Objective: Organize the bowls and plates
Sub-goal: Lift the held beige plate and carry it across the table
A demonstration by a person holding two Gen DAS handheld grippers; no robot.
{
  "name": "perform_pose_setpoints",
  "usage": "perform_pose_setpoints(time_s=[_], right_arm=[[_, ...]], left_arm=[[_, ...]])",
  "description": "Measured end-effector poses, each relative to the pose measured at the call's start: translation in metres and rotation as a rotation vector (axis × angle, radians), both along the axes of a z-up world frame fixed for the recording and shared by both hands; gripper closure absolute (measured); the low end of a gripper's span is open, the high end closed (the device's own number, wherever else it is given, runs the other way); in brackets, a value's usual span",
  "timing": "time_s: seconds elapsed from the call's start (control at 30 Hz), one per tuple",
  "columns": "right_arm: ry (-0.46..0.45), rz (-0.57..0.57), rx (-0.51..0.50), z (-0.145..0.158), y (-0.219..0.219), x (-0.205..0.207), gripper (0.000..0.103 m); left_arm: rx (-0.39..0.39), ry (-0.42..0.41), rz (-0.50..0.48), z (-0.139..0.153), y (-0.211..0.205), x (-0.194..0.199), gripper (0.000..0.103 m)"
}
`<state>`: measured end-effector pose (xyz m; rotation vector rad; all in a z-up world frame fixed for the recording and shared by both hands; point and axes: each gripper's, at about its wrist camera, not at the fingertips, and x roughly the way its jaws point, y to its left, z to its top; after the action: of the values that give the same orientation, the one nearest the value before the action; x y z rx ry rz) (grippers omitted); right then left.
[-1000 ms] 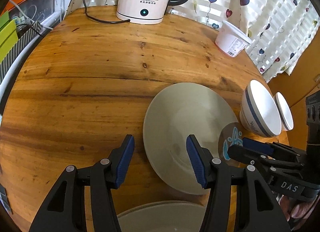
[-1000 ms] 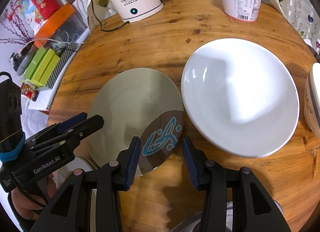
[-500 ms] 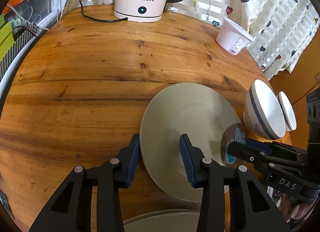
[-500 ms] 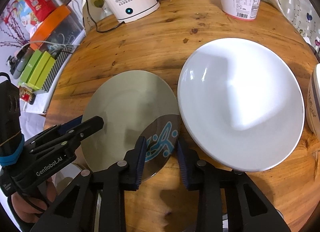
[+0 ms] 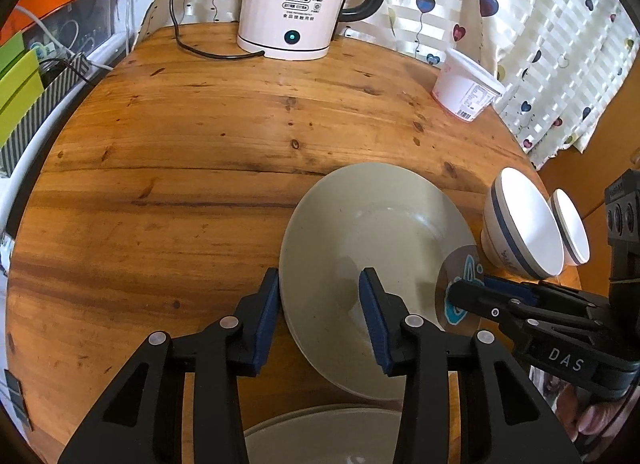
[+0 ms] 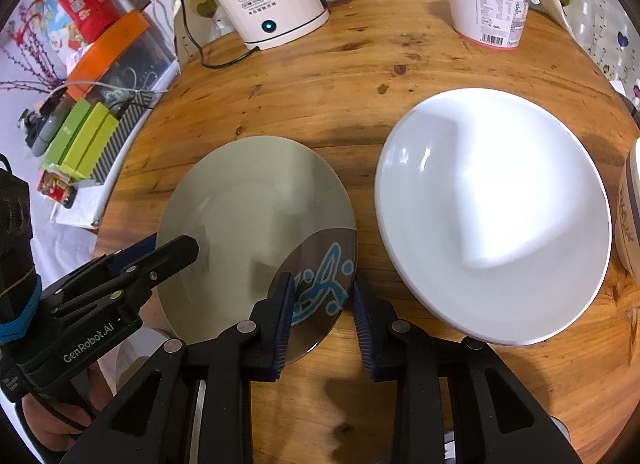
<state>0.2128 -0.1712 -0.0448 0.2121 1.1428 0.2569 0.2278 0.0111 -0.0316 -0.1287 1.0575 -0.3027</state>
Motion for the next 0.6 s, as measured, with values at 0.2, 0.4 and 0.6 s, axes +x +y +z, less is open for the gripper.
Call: perform_pose_setpoints(time_s=[0.2, 0.4, 0.6], right_arm=[[-0.007, 0.01, 0.002, 0.002, 0.005, -0.001, 0.075], [-0.014, 0.021, 0.005, 0.005, 0.009, -0.002, 0.075], [-0.024, 0.031, 0.006, 0.009, 0.012, -0.005, 0.075]], left_arm=[[-0.003, 0.006, 0.016, -0.001, 0.005, -0.004, 0.062], [-0.011, 0.003, 0.029, 0.0, 0.01, -0.007, 0.062], [-0.02, 0.002, 0.039, 0.002, 0.013, -0.01, 0.062]])
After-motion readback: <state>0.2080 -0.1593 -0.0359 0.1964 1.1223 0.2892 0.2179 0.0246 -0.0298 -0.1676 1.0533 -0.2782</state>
